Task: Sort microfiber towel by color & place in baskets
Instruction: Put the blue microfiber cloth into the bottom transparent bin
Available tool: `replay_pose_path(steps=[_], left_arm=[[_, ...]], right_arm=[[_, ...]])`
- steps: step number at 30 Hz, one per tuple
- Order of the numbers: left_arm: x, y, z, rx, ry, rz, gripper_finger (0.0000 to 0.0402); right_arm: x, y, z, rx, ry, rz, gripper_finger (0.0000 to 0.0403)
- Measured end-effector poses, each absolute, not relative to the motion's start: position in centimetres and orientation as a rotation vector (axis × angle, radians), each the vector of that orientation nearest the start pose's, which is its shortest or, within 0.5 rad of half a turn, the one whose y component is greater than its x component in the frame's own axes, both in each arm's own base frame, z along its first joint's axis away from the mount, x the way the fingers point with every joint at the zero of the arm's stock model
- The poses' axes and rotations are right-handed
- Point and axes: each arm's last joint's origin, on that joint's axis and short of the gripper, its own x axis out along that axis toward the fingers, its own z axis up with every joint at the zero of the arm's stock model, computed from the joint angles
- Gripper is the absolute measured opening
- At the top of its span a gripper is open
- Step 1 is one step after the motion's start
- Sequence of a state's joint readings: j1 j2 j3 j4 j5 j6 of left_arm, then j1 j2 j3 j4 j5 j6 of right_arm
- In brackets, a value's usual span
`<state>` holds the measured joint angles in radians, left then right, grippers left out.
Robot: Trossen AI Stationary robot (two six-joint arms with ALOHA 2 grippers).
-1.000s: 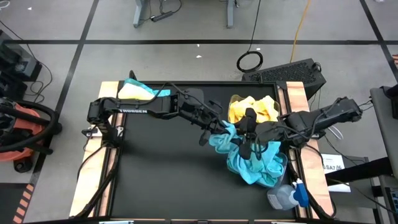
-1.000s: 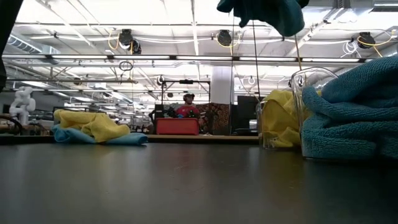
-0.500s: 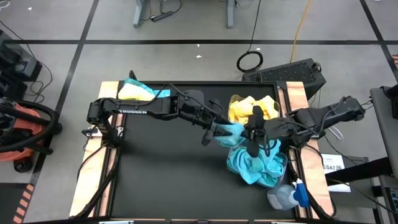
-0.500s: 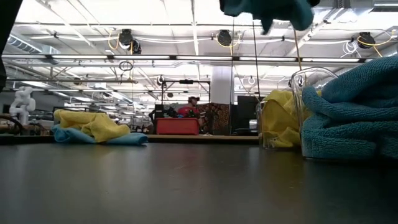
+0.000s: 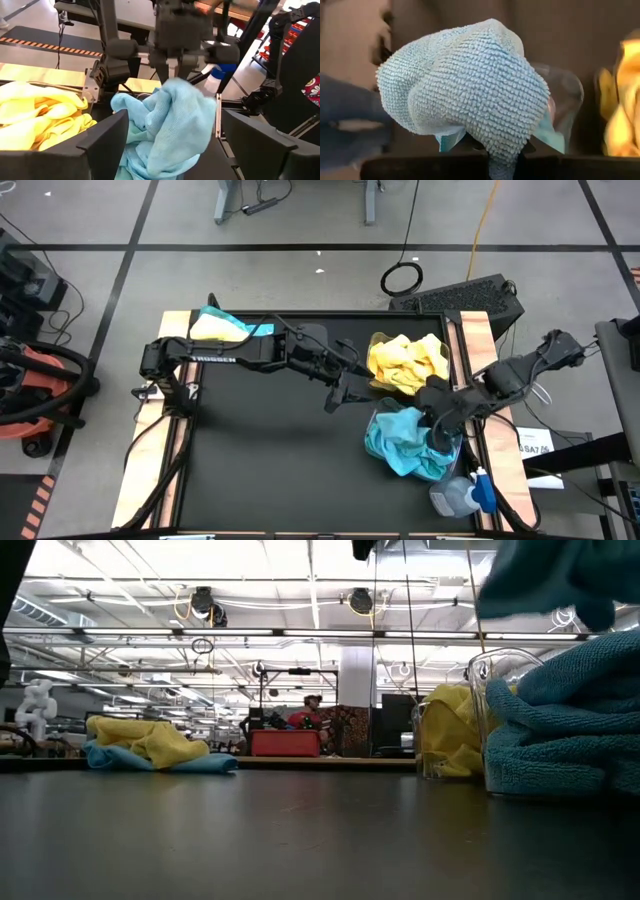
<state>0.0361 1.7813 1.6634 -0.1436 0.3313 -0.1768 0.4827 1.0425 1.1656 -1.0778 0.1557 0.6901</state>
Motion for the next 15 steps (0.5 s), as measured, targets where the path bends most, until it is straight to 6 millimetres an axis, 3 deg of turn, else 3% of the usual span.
replay_pose_path(steps=[7, 15], left_arm=[[41.7, 1.7, 36.8, -0.226, 0.280, -0.244, 0.0324], [41.7, 2.3, 36.8, -0.228, 0.278, -0.221, 0.0325]], right_arm=[[17.3, 8.6, 31.9, 0.202, 1.104, -0.086, 0.0006], [17.9, 8.9, 26.4, 0.137, 1.231, -0.138, 0.0009]])
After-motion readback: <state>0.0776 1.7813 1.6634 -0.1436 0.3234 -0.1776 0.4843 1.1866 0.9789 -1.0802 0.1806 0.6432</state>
